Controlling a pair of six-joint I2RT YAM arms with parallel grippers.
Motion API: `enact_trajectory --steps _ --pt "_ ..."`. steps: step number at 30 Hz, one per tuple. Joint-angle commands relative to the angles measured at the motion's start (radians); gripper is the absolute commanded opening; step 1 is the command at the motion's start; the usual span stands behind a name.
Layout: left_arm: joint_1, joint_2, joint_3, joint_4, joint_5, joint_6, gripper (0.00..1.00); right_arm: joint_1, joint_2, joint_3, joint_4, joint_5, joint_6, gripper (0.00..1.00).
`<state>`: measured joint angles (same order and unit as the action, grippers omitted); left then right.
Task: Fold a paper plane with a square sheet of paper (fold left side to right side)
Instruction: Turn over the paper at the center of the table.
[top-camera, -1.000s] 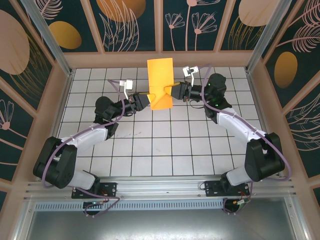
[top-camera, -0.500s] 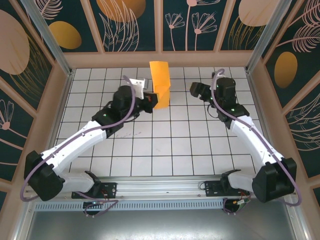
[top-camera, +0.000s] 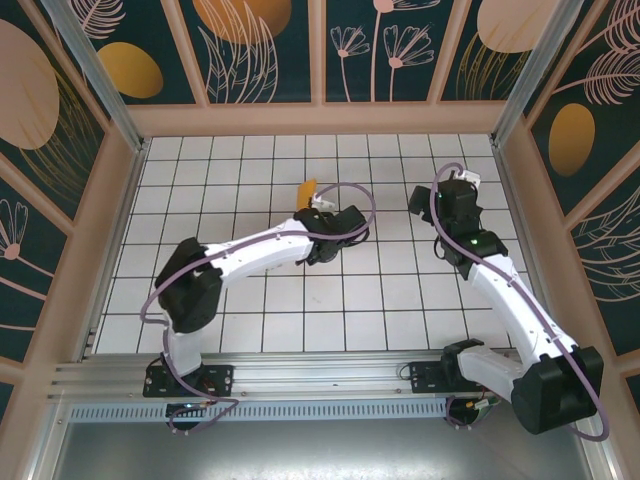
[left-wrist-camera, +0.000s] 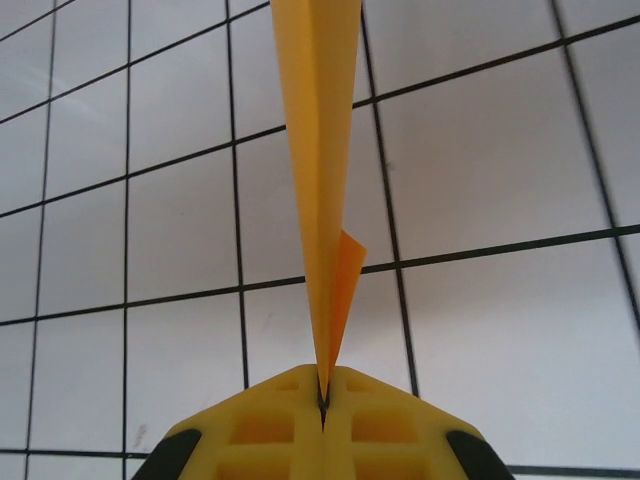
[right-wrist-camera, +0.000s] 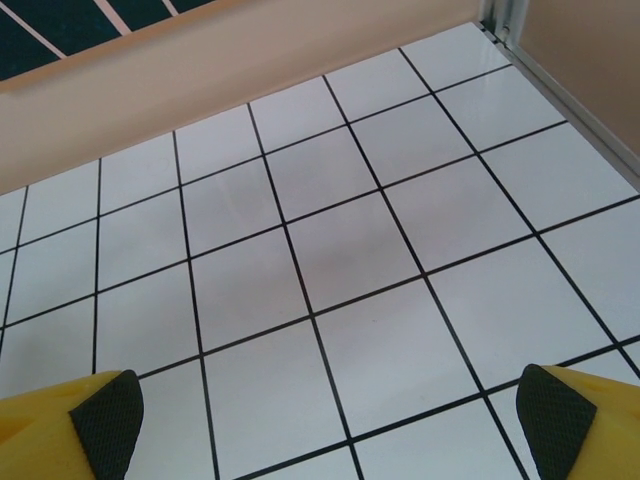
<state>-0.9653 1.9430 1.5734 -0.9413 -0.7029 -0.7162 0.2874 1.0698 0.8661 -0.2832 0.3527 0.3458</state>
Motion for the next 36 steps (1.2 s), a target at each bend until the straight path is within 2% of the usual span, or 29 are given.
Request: enact_trajectory --steps 1,8,18,25,28,30,31,36 --pt "-0.004 0.096 0.066 -0.152 -0.037 -0.084 0.00 -0.007 -0.023 -0.019 -0.013 0.042 -0.015 0.99" --pt "-0.001 0.215 0.174 -0.142 0.056 -0.048 0.02 -0.013 -0.026 -0.035 -0.008 0.022 -0.020 0.99" --pt "0.050 0.340 0.298 -0.076 0.325 0.066 0.05 -0.017 -0.013 -0.053 -0.003 -0.025 -0.011 0.99" --pt "0.090 0.389 0.375 -0.041 0.467 0.112 0.14 -0.016 0.019 -0.050 -0.003 -0.068 -0.001 0.99" --pt "0.105 0.385 0.380 0.002 0.533 0.124 0.23 -0.017 0.034 -0.046 -0.002 -0.084 -0.002 0.99" --pt "0.115 0.369 0.371 0.041 0.585 0.131 0.34 -0.017 0.050 -0.044 -0.002 -0.106 -0.005 0.99" --pt "0.120 0.360 0.365 0.058 0.603 0.133 0.36 -0.017 0.059 -0.040 -0.003 -0.118 -0.007 0.99" --pt "0.153 0.257 0.271 0.215 0.752 0.144 0.52 -0.017 0.123 -0.024 0.014 -0.242 -0.013 0.99"
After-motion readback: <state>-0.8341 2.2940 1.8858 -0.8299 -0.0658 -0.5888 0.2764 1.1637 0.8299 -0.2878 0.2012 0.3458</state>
